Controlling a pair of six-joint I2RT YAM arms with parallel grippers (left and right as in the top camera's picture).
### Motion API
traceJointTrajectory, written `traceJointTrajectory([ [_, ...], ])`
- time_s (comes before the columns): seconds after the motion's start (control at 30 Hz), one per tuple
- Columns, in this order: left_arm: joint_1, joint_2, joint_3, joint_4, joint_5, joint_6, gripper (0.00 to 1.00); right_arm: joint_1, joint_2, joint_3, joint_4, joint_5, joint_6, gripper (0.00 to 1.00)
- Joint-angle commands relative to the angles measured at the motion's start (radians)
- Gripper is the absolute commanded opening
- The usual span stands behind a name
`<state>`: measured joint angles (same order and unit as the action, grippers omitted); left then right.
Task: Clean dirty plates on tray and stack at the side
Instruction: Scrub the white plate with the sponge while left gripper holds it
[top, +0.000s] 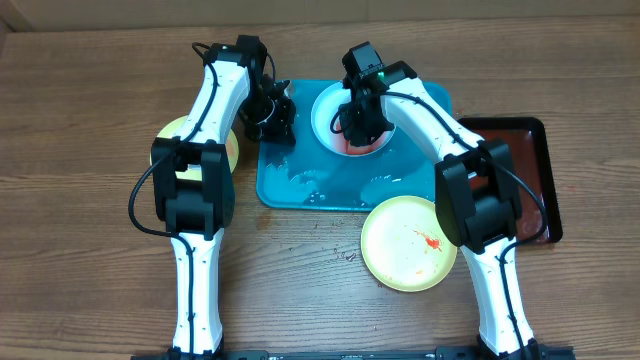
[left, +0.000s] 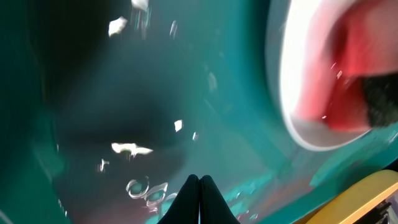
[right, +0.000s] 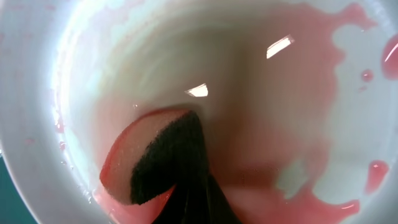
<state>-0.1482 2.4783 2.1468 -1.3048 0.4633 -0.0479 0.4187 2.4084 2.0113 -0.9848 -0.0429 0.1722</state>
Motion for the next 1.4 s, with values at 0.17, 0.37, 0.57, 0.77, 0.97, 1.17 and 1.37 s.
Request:
traceJointTrajectory([
  [0.17, 0.003, 0.014, -0.005, 0.028, 0.002, 0.022, 0.07, 0.004, 0.042, -0.015, -0.021, 0.101, 0.006, 0.04],
  [0.37, 0.003, 0.014, -0.005, 0.082, 0.002, -0.002, 0.2, 0.053, 0.042, -0.037, -0.035, 0.019, -0.002, 0.04],
  [0.57, 0.004, 0.014, -0.005, 0.098, 0.0, -0.001, 0.29, 0.109, 0.042, -0.077, -0.039, 0.026, -0.024, 0.04],
  [0.77, 0.004, 0.014, -0.005, 0.128, 0.0, -0.001, 0.41, 0.115, 0.042, -0.076, -0.065, -0.048, -0.024, 0.04],
  [0.97, 0.004, 0.014, -0.005, 0.143, -0.011, 0.0, 0.51, 0.114, 0.042, -0.076, -0.071, -0.057, -0.024, 0.04],
  [1.17, 0.004, 0.014, 0.0, 0.154, -0.162, 0.001, 0.46, 0.092, 0.042, -0.076, -0.055, -0.098, -0.023, 0.04],
  [1.37, 0.004, 0.01, 0.171, 0.035, -0.358, -0.036, 0.48, 0.076, 0.042, -0.076, -0.052, -0.116, -0.023, 0.04],
])
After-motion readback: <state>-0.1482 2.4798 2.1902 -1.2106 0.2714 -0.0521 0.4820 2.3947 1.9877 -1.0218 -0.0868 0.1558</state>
